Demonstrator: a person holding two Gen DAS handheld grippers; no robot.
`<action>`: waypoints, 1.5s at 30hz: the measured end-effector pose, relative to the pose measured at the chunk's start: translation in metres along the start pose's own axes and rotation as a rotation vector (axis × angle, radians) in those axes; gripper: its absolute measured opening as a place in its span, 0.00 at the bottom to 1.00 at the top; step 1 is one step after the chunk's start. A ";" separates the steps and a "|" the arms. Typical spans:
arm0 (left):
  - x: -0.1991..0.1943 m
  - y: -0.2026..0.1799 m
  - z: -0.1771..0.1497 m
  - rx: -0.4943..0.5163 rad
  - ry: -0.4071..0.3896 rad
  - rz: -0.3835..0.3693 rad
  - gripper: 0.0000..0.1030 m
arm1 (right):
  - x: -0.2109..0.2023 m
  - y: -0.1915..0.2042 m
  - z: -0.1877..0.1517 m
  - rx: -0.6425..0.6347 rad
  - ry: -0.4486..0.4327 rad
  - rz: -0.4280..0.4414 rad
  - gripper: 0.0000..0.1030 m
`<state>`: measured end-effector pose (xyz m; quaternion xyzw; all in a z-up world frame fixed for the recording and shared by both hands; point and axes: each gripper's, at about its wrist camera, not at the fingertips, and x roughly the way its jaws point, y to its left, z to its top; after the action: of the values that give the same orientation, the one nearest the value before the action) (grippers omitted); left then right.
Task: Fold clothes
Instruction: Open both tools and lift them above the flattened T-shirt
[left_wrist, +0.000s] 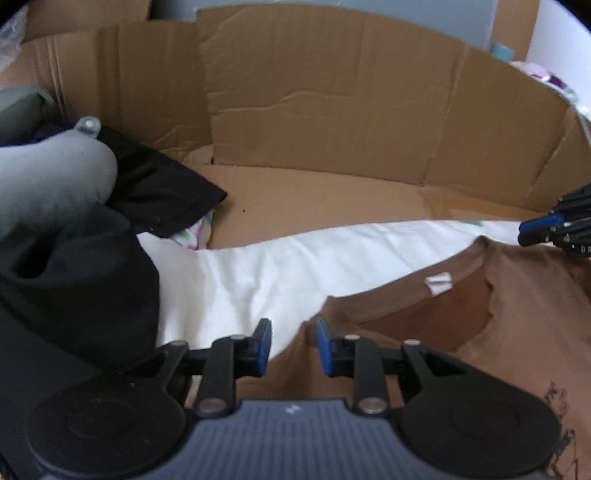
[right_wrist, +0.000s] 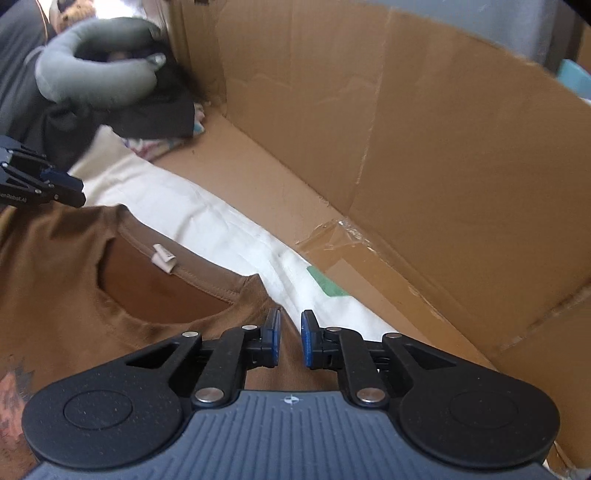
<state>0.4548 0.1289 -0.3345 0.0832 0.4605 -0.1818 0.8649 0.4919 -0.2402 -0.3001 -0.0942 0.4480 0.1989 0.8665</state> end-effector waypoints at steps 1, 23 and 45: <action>-0.006 -0.002 -0.003 -0.002 0.000 -0.007 0.26 | -0.008 -0.002 -0.006 0.009 -0.007 0.005 0.12; -0.040 -0.067 -0.072 0.014 0.047 0.037 0.50 | -0.158 -0.054 -0.201 0.296 -0.011 -0.184 0.20; -0.190 -0.198 0.036 0.111 0.117 -0.149 0.75 | -0.321 -0.002 -0.231 0.341 -0.074 -0.166 0.43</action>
<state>0.3086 -0.0191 -0.1527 0.1069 0.5043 -0.2658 0.8146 0.1556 -0.4048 -0.1731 0.0245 0.4335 0.0512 0.8993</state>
